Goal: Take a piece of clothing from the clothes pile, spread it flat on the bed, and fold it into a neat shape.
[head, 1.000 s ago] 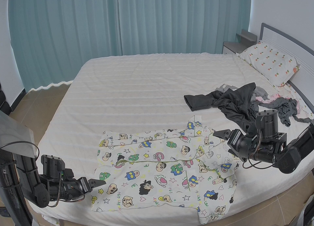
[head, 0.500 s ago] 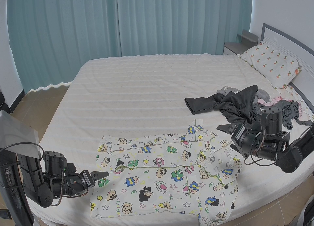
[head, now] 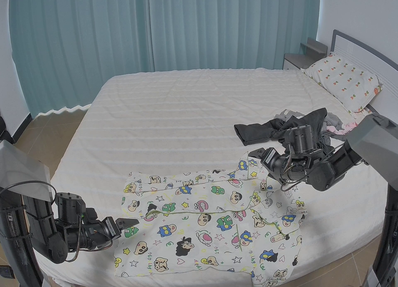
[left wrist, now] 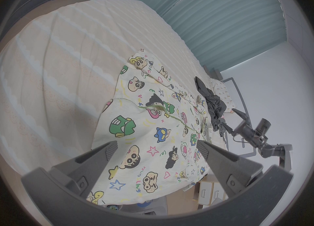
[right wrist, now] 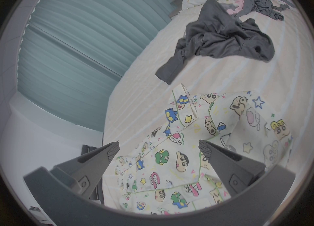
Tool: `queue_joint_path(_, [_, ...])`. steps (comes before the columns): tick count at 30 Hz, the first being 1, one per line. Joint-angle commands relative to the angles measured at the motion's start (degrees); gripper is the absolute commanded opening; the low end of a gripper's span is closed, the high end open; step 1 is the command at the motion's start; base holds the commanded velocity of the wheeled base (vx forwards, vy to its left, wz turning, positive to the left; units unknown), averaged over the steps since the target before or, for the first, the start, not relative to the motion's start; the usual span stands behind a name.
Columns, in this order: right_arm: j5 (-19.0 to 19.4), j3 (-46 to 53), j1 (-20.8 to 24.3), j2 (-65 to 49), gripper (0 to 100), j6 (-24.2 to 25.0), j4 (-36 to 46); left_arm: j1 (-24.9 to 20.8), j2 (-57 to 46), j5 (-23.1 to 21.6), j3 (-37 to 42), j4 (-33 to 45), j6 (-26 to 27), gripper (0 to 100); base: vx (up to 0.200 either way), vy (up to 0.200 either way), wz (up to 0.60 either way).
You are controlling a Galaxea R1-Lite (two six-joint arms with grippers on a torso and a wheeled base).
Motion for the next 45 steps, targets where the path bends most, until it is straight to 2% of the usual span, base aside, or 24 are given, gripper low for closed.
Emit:
queue_joint_path(1, [-0.67, -17.44, -0.01, 15.29, 100, -0.86, 11.12, -0.05, 0.12, 0.1, 0.37, -0.08, -0.13, 100, 0.0, 0.0, 0.0])
queue_joint_path(5, [-1.28, -22.63, 0.6, 17.93, 100, -0.95, 16.3, -0.05, 0.12, 0.1, 0.37, -0.08, -0.13, 100, 0.0, 0.0, 0.0])
queue_joint_path(9, [-1.28, -23.07, 0.6, 18.11, 100, -0.95, 16.74, -0.05, 0.12, 0.1, 0.37, -0.08, -0.13, 100, 0.0, 0.0, 0.0])
queue_joint_path(10, [-1.37, -28.69, 0.69, 21.54, 100, -1.65, 20.96, -0.05, 0.12, 0.1, 0.28, -0.08, -0.05, 100, 0.0, 0.0, 0.0])
queue_joint_path(13, [-1.37, -33.09, 0.6, 23.56, 100, -2.0, 23.68, -0.05, 0.21, 0.1, 0.28, -0.08, -0.13, 100, 0.0, 0.0, 0.0])
queue_joint_path(20, [-2.25, -41.61, 0.16, 27.6, 100, -2.09, 22.81, -0.05, 0.21, 0.1, 0.37, -0.08, -0.13, 100, 0.0, 0.0, 0.0])
queue_joint_path(31, [-3.21, -49.15, -0.45, 31.64, 100, -3.67, 23.86, -0.05, 0.21, 0.19, 0.28, -0.08, -0.13, 100, 0.0, 0.0, 0.0])
queue_joint_path(34, [-4.53, -49.15, -0.45, 31.73, 100, -3.5, 21.31, -0.05, 0.12, 0.19, 0.28, -0.08, -0.66, 100, 0.0, 0.0, 0.0])
queue_joint_path(37, [-5.5, -49.15, -0.28, 31.47, 100, -3.41, 10.5, -0.05, 0.21, 0.36, 0.37, -0.87, -1.45, 100, 0.0, 0.0, 0.0])
queue_joint_path(45, [-5.59, -49.15, 0.86, 31.55, 100, -3.67, 1.62, -0.05, 0.48, 0.45, 0.37, -1.23, -1.54, 100, 0.0, 0.0, 0.0])
